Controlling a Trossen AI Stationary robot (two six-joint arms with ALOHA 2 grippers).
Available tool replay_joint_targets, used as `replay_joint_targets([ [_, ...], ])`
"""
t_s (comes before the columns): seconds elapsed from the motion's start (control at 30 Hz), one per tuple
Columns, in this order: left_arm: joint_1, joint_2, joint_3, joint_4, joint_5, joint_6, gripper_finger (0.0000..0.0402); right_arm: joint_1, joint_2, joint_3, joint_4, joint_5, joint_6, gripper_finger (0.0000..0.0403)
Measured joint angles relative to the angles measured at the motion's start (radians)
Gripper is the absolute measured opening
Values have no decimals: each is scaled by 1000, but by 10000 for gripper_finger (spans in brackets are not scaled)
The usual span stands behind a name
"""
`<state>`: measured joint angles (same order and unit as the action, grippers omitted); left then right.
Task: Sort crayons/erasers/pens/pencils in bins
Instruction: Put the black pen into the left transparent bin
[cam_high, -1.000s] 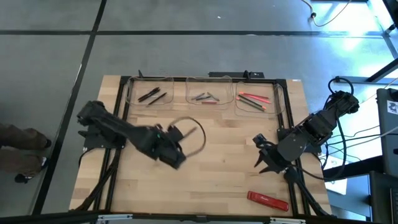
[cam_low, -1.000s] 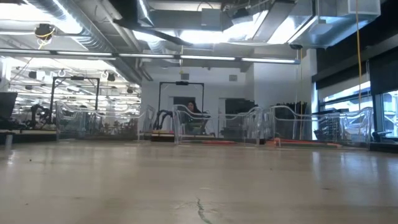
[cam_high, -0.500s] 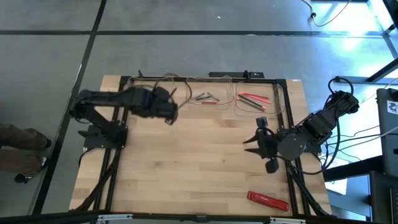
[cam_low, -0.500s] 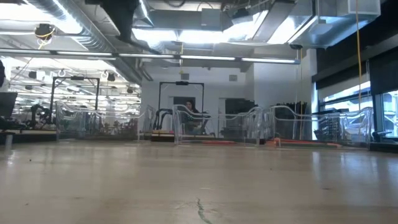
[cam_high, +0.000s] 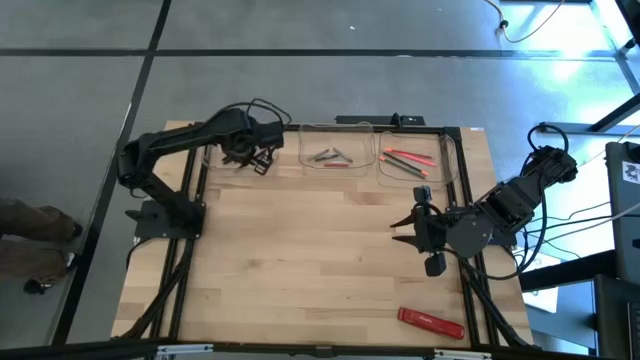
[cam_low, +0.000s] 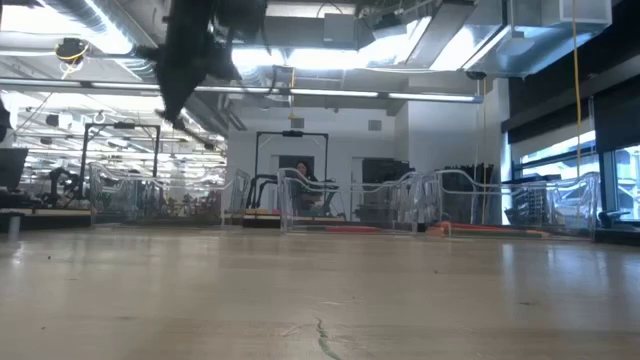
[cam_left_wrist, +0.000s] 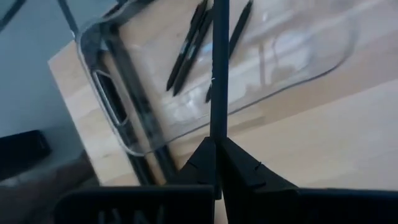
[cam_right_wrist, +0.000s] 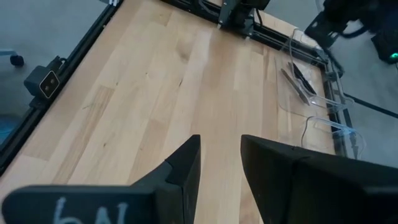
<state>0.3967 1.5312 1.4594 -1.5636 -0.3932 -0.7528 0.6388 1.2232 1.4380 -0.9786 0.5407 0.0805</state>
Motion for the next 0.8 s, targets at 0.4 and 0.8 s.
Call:
replay_joint_targets([
  [0.4, 180, 0, -282, 328, 6, 340, 0, 0, 0, 0, 2, 10, 20, 116],
  [0.8, 274, 0, -343, 525, 18, 440, 17, -1, 0, 0, 3, 18, 103, 116],
])
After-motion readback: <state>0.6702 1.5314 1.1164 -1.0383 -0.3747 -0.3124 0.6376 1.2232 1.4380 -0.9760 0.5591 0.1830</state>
